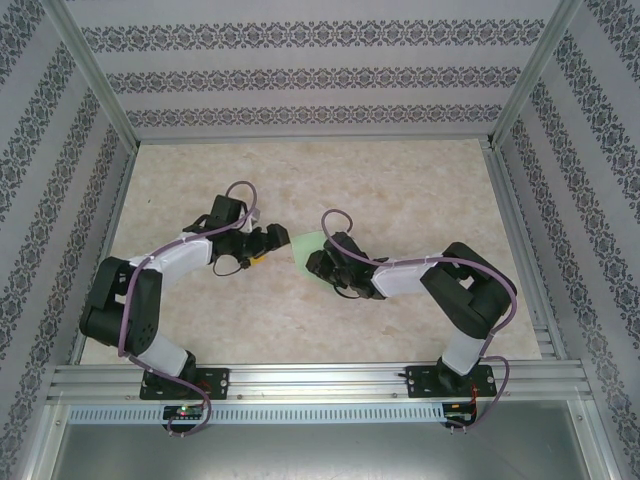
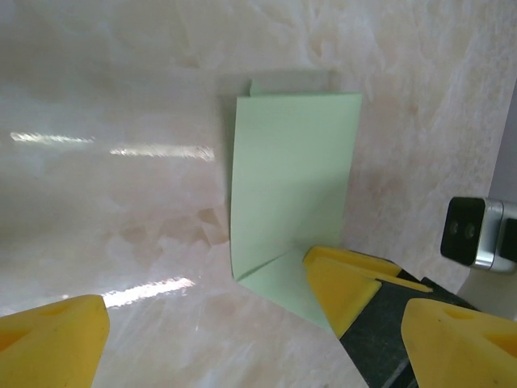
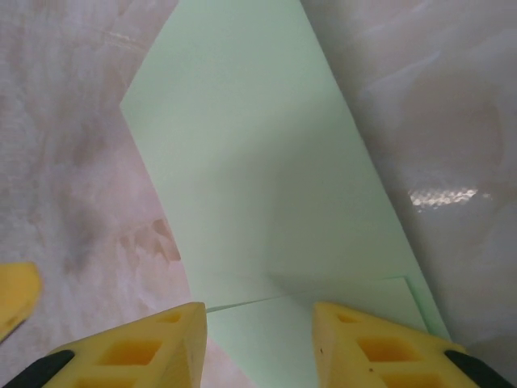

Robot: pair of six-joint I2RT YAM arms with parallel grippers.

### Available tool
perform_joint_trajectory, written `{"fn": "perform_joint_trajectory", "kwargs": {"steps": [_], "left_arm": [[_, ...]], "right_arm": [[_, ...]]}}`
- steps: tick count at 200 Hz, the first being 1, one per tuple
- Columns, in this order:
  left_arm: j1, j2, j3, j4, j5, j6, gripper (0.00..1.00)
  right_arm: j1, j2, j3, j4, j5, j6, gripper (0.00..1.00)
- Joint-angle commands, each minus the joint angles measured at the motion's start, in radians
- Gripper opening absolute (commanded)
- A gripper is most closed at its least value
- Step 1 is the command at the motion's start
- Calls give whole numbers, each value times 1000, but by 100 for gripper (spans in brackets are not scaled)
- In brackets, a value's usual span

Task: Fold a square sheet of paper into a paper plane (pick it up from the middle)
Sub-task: Fold the wing for the fifth time at the center of the table.

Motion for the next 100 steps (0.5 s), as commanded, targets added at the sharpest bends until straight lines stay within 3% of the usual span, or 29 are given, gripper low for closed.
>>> {"fn": "perform_joint_trajectory", "kwargs": {"steps": [1, 54, 100], "left_arm": [[-33, 19, -11, 58, 43, -34, 94], [-84, 64, 2, 72, 57, -68, 85], [-112, 126, 37, 63, 46, -70, 77]], "right_arm": [[-28, 29, -70, 92, -60, 69, 40], [-72, 51, -149, 269, -143, 145, 39], [-76, -54, -109, 131, -138, 51, 34]]}}
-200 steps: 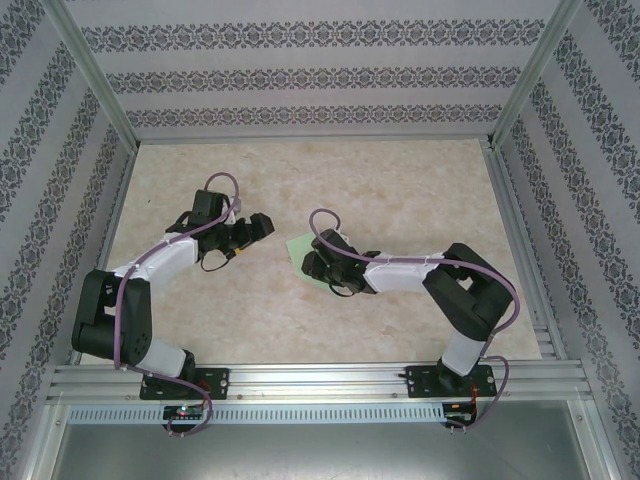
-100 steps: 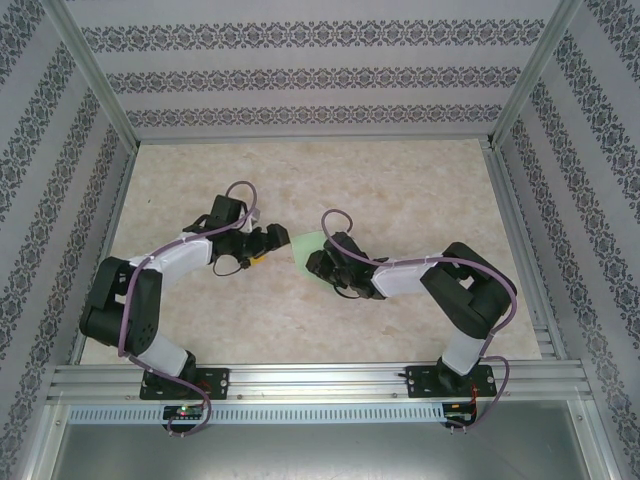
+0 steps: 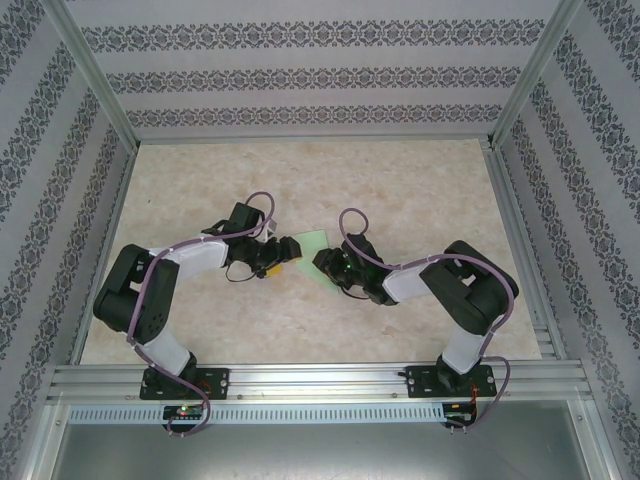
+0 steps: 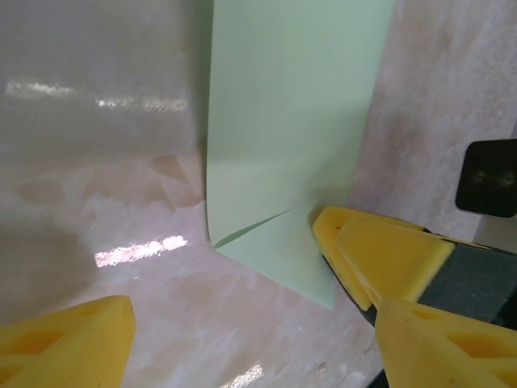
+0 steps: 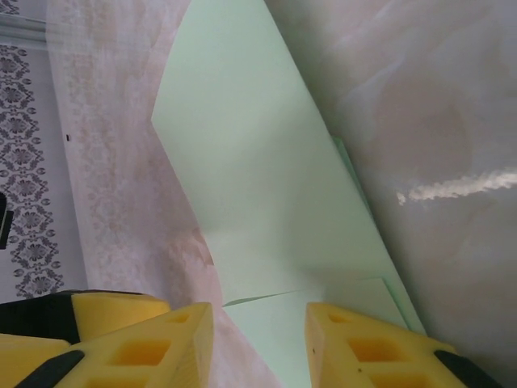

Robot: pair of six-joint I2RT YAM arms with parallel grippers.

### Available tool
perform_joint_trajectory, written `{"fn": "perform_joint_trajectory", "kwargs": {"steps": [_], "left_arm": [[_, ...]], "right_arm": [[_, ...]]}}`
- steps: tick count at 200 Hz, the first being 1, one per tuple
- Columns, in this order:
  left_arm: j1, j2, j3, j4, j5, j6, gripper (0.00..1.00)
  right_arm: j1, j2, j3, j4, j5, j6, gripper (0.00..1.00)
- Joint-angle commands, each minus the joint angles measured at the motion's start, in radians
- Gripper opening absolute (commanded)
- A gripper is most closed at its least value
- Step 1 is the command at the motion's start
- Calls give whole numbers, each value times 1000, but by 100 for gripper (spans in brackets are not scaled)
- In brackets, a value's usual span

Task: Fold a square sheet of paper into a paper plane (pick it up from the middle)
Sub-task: Fold the wing for the fifth time at the center of the table.

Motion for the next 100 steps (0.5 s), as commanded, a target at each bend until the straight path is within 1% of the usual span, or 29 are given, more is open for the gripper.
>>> {"fn": "perform_joint_trajectory", "kwargs": {"steps": [1, 21, 33, 70, 100], "left_arm": [[-17, 25, 36, 27, 11, -12, 77], [-21, 35, 46, 24, 6, -11, 76], [-25, 37, 50, 22, 5, -9, 76], [-32, 46, 54, 22, 7, -10, 76], [-34, 53, 60, 14, 17, -9, 76]], "right_arm": [[-4, -61, 19, -138, 7, -67, 34], [8, -120, 64, -274, 57, -134, 32], [12, -136, 79, -318, 77, -156, 31], [10, -108, 99, -345, 75, -168, 31], [7, -90, 106, -385, 100, -164, 31]]}}
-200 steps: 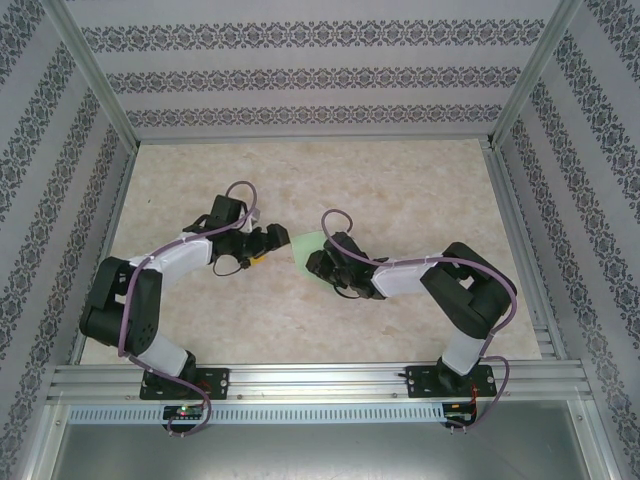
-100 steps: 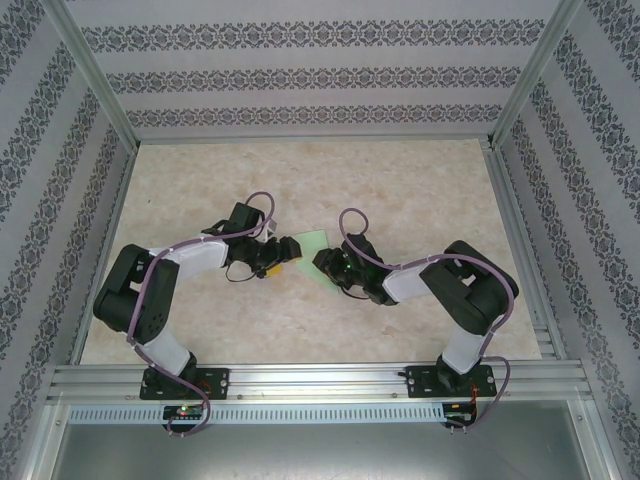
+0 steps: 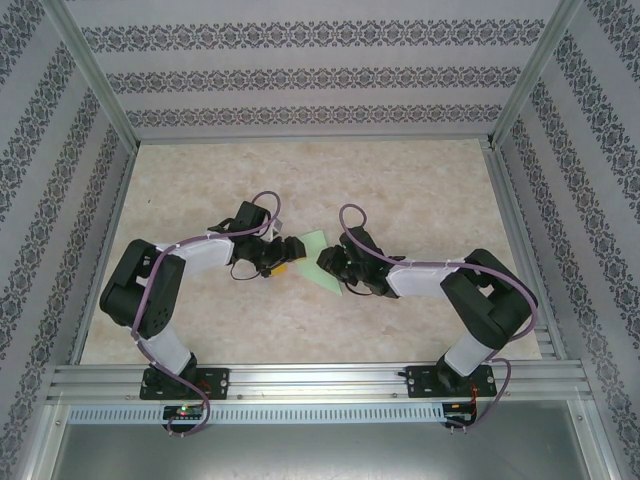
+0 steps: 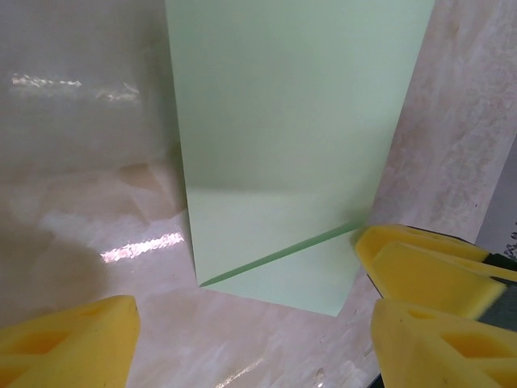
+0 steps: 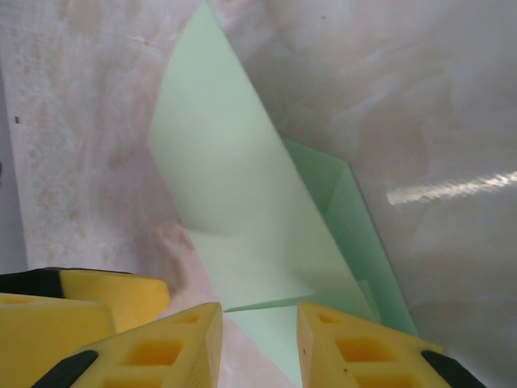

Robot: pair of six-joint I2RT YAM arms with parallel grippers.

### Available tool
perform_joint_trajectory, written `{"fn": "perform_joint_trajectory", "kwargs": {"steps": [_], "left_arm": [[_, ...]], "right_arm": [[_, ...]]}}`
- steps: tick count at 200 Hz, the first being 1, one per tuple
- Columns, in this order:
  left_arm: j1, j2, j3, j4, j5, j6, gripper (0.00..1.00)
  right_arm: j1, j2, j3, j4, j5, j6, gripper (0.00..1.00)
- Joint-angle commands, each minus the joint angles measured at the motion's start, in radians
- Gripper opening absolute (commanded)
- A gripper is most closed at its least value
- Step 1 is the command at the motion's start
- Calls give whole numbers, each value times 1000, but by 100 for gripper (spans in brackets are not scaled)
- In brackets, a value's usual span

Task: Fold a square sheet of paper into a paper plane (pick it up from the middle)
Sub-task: Fold the wing for the fifth time at the center of the table.

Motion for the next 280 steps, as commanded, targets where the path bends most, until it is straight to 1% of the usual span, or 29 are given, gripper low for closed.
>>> {"fn": "perform_joint_trajectory", "kwargs": {"steps": [1, 28, 94, 132, 155, 186, 220, 280], "left_arm": [[-12, 16, 23, 15, 18, -6, 76], [-20, 28, 31, 13, 35, -6, 76], [-41, 65, 61, 15, 81, -30, 75], [-51, 90, 75, 23, 99, -40, 72], [-58, 105, 83, 38, 118, -52, 67], [-64, 125, 96, 55, 119, -59, 63], [-76, 150, 123, 65, 120, -60, 62], [-79, 141, 120, 67, 100, -62, 61]], "right_arm": [[4, 21, 22, -63, 46, -29, 31], [-7, 28, 9, -73, 56, -8, 31], [-34, 41, -31, -29, 22, 54, 30], [-48, 47, -56, 15, -4, 76, 30], [-53, 51, -65, 29, -11, 83, 30], [-58, 53, -75, 42, -19, 90, 30], [-58, 55, -69, 42, -28, 89, 30], [-62, 53, -76, 40, -26, 84, 30]]}}
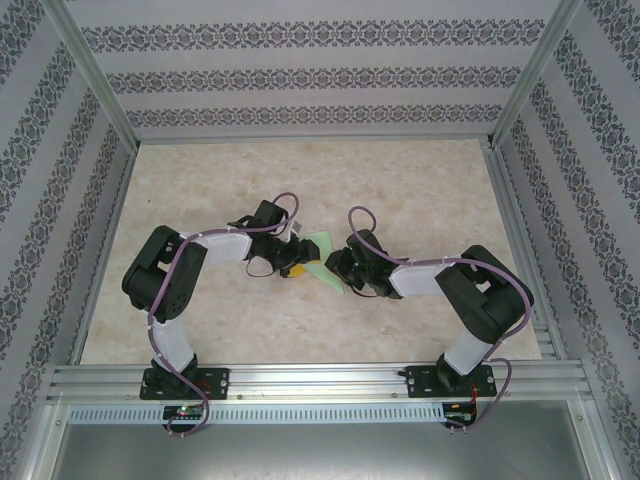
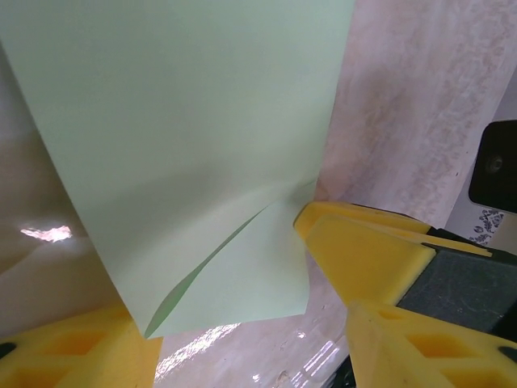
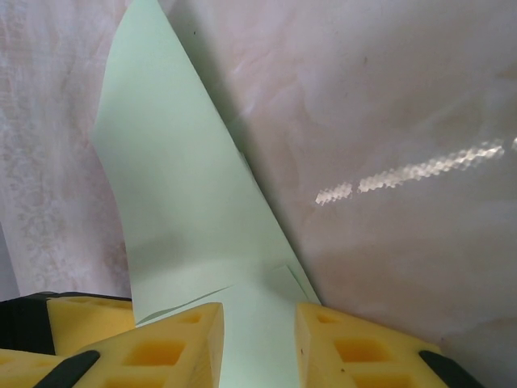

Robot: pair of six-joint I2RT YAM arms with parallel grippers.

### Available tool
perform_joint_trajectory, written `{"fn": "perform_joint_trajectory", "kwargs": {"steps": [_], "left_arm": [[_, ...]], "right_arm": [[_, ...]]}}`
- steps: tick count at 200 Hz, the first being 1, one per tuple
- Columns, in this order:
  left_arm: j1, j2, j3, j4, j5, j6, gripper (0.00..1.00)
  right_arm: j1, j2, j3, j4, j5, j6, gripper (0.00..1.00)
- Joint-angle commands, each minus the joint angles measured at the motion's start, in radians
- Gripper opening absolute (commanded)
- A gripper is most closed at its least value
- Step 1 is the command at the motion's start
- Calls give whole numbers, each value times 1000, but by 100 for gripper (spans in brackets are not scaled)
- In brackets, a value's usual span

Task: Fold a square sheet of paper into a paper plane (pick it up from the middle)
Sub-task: Fold the wing for the fifth time at the center of the table.

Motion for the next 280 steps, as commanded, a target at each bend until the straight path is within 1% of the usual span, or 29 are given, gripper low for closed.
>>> {"fn": "perform_joint_trajectory", "kwargs": {"steps": [1, 23, 40, 59, 79, 95, 100, 117, 136, 152, 170, 187, 202, 212, 225, 240, 258, 280], "left_arm": [[-9, -5, 17, 38, 0, -11, 61], [-9, -3, 16, 64, -3, -29, 54], [-11, 1, 17, 63, -14, -32, 45], [-10, 4, 17, 61, -26, -35, 35], [-12, 6, 16, 60, -31, -38, 22], [-13, 5, 18, 54, -34, -36, 11], [-14, 4, 18, 52, -38, -36, 10], [-18, -4, 20, 42, -55, -41, 6], [-28, -12, 28, 31, -71, -51, 5], [-35, -20, 38, 14, -89, -60, 4], [-41, -25, 47, 0, -92, -74, 4], [-42, -31, 59, -23, -94, -77, 3], [-41, -41, 69, -43, -96, -79, 3], [-43, -49, 71, -50, -95, -81, 3], [-43, -57, 77, -59, -96, -83, 3], [-43, -63, 81, -63, -93, -86, 3], [-45, -67, 82, -66, -95, -89, 3], [-45, -61, 83, -70, -96, -90, 3]], "right_arm": [[-8, 21, -23, -12, 5, -1, 30], [-10, 25, -20, -17, 0, -16, 29], [-10, 20, -21, -23, 0, -53, 29], [-11, 8, -12, -38, 4, -144, 30], [-10, -18, 11, -57, 7, -260, 33], [-10, -57, 23, -64, 9, -345, 39], [-11, -69, 27, -68, 11, -368, 41], [-11, -120, 35, -87, 24, -466, 48], [-4, -178, 12, -68, 41, -594, 52], [18, -227, -3, -88, 104, -701, 52], [57, -280, -34, -91, 194, -813, 50], [96, -324, -91, -28, 262, -903, 51], [127, -346, -169, 106, 281, -1001, 55], [143, -347, -188, 138, 303, -1044, 57], [157, -333, -175, 111, 325, -1091, 57], [186, -296, -157, 95, 352, -1150, 55], [229, -236, -142, 120, 389, -1217, 52], [259, -161, -103, 129, 416, -1262, 50]]}}
